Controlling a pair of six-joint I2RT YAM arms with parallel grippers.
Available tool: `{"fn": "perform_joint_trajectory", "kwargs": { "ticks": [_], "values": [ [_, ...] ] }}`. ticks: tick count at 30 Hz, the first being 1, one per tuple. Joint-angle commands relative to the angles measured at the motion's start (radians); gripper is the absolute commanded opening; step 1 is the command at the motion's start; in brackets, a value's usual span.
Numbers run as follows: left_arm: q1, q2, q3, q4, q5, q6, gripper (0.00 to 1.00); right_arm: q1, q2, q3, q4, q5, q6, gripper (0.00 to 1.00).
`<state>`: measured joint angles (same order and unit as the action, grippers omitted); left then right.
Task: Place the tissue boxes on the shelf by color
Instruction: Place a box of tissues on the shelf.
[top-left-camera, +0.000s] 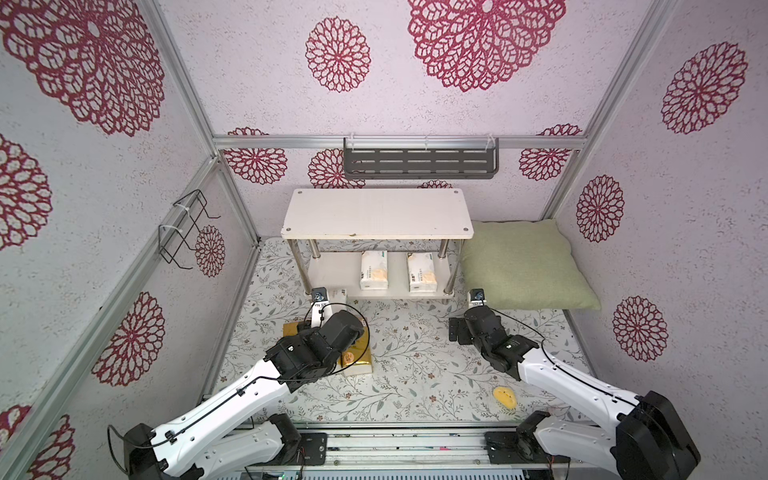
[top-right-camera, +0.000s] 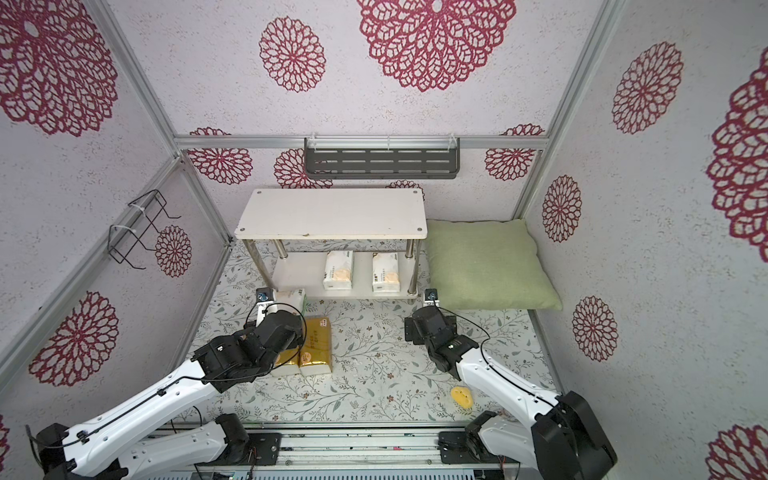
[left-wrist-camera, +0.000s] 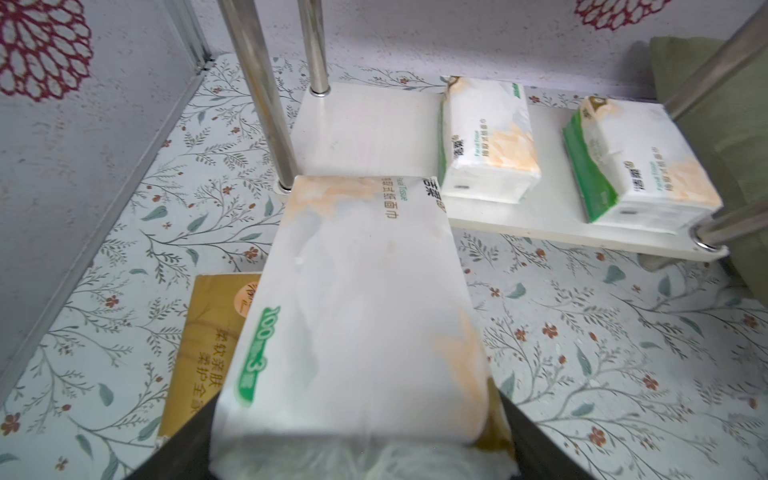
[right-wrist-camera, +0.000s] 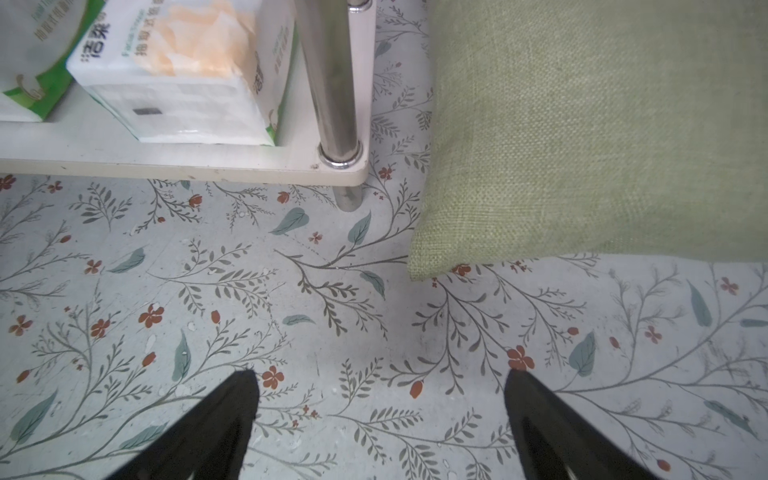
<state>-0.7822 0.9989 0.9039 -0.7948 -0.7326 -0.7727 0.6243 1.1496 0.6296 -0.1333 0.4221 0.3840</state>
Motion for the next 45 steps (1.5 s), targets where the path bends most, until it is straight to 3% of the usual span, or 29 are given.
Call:
{"fn": "perform_joint_trajectory", "kwargs": {
  "ticks": [1,11,16,28,45],
  "values": [
    [0.098,-0.012,-0.035,0.214,0.057,0.162,0.83,0.001,0.001,0.056,0.003,-0.011,-0.017,0.99],
    [0.249,0.181,0.012,0.465,0.206,0.323,0.84,0.018,-0.002,0.06,-0.004,-0.023,-0.022,0.99],
    [0.279,0.3,0.062,0.536,0.2,0.371,0.83,0.026,0.01,0.06,0.003,-0.026,-0.021,0.99],
    [0.411,0.5,0.114,0.66,0.324,0.409,0.83,0.028,0.02,0.063,0.003,-0.02,-0.03,0.99],
    [0.489,0.729,0.287,0.601,0.427,0.44,0.88,0.031,0.044,0.066,0.006,-0.022,-0.027,0.99]
  ]
}}
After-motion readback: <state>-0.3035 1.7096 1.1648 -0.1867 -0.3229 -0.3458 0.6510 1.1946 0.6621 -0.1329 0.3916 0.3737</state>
